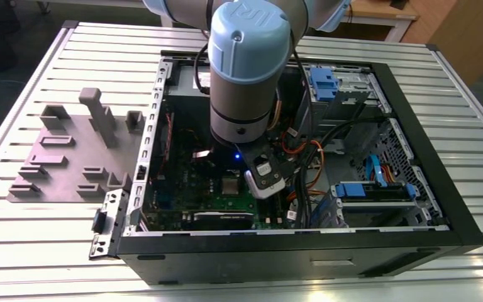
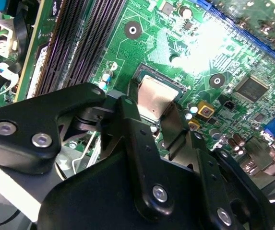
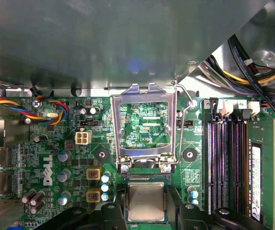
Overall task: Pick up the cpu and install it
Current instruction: 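Place the cpu into insertion slot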
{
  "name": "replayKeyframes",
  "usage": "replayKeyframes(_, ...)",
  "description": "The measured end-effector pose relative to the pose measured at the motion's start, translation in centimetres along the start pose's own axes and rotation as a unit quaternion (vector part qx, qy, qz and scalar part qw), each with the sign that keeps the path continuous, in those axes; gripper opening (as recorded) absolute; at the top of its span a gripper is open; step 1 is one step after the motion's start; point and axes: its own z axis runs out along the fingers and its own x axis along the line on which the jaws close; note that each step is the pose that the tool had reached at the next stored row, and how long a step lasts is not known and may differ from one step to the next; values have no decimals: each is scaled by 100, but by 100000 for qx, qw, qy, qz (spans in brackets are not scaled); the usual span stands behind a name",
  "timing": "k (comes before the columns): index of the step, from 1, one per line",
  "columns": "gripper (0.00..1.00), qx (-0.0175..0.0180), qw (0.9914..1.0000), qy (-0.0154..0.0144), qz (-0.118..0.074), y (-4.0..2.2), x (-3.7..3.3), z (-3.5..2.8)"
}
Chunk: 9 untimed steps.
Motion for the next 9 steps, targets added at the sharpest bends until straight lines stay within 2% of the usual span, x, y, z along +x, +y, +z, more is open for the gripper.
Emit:
replayKeyframes(2,44,-38,100000,-16,-20,1,-2,3)
replayKeyframes(3,50,-31,100000,-7,-18,0,-2,3)
replayKeyframes(6,50,-3,100000,9,-1,0,0,-2)
replayKeyframes(9,50,-165,100000,16,8,2,0,-32)
